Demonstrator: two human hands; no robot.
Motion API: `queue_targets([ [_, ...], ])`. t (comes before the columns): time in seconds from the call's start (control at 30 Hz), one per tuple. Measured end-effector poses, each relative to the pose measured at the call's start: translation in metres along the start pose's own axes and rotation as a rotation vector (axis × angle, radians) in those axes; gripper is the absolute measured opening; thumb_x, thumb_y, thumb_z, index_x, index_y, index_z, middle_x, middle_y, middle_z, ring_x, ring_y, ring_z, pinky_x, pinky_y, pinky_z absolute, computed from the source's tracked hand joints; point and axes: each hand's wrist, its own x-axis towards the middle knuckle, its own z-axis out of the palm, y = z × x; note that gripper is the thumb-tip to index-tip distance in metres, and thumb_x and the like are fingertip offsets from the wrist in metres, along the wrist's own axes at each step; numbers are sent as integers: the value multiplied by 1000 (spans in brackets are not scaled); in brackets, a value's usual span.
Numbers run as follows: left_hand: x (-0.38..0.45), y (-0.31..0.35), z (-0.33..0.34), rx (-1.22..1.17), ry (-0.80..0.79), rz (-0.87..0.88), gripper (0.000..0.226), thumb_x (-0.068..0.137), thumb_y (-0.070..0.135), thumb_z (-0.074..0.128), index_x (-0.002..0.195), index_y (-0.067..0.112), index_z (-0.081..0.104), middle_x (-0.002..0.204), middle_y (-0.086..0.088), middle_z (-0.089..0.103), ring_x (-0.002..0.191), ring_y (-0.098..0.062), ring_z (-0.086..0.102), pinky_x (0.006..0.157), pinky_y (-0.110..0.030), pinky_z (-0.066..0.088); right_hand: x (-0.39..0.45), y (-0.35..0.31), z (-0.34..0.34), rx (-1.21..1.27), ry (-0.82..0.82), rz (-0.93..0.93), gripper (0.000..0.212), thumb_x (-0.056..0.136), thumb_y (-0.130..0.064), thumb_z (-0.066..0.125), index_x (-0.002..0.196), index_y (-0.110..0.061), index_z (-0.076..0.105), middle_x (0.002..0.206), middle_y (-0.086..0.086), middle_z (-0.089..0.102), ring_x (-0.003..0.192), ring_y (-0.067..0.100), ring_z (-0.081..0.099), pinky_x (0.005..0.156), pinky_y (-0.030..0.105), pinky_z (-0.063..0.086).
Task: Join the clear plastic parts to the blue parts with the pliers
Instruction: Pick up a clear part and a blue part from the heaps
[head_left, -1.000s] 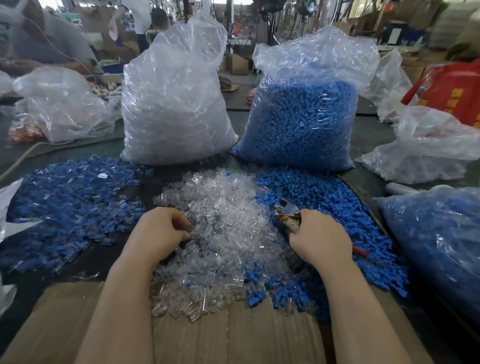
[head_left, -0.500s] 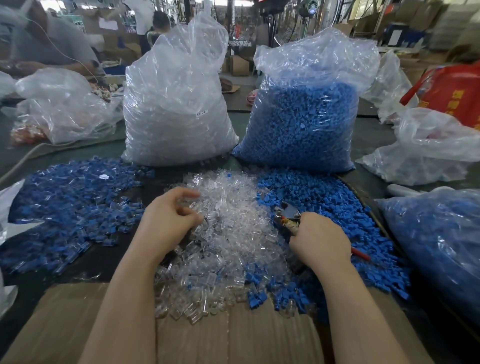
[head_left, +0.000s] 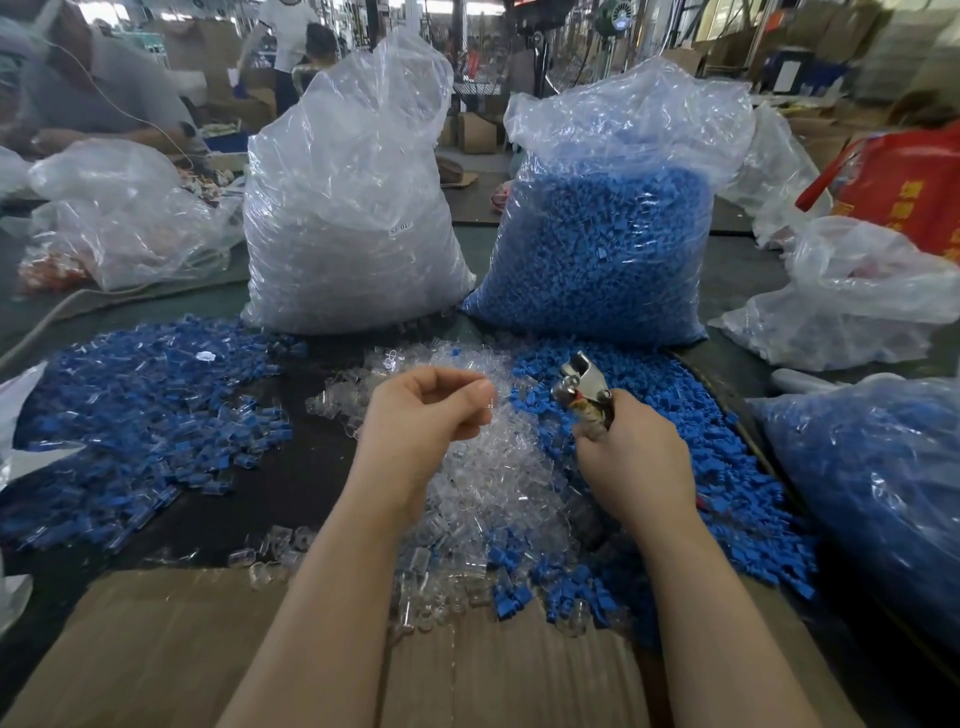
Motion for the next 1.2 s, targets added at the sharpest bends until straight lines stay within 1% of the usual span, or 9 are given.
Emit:
queue_targets([
  [0.1,-2,0,6,-88,-14,-18,17,84,6,73,100,7,68,80,-5,75,72,-14,71,66,-20,56,0,-1,-1,81,24,-48,26,91,-31,59,71,-25,43,67,-8,51,58,11,46,47,27,26],
  [0.23,-3,-1,10,-129,3,-48,19,85,2,71,103,7,70,83,-9,76,78,-17,73,70,-22,58,-5,-5,-4,245,71,-138,6,88,-28,61,87,-27,55,71,-10,58,62,11,52,50,28,34],
  [0.37,-4,-2,15,-185,34,-74,21,81,-1,74,100,8,72,85,-10,76,83,-17,74,71,-20,58,-9,-10,-8,433,124,-195,8,87,-23,65,95,-23,62,85,-8,61,74,16,57,66,37,46],
  [0.43,-4,-2,18,-252,62,-96,19,81,-2,73,97,7,72,83,-10,76,80,-16,75,68,-18,57,-10,-13,-8,448,151,-251,10,86,-20,68,92,-19,60,89,-6,54,76,16,53,67,35,42],
  [0.5,-5,-3,21,-317,92,-107,15,81,-3,72,92,7,73,79,-9,76,76,-15,74,65,-17,56,-12,-17,-7,447,177,-285,16,84,-17,69,84,-21,54,82,-7,51,71,14,50,63,32,37],
  [0.7,-6,0,25,-452,127,-136,13,80,0,72,91,9,74,80,-8,76,74,-12,74,61,-16,56,-17,-23,-7,716,125,-230,8,85,-15,71,84,-20,65,75,-2,65,69,15,60,66,35,51],
  [0.87,-7,1,31,-484,95,-153,28,69,10,75,97,7,71,78,-6,76,72,-12,74,59,-16,55,-17,-25,-10,838,125,-251,14,85,-14,74,83,-25,65,79,-15,67,66,-1,58,63,12,46],
  [1.03,-9,3,34,-435,76,-132,26,77,-9,72,100,2,70,86,-10,75,78,-17,75,65,-18,57,-18,-27,-11,874,108,-265,9,87,-14,73,85,-20,67,84,-11,68,71,2,63,64,14,49],
  [1.2,-13,6,40,-316,121,-22,23,76,-8,77,92,7,71,76,-3,73,74,-14,72,66,-20,57,-19,-30,-11,925,111,-271,11,88,-13,72,86,-22,66,83,-13,70,72,0,64,66,13,50],
])
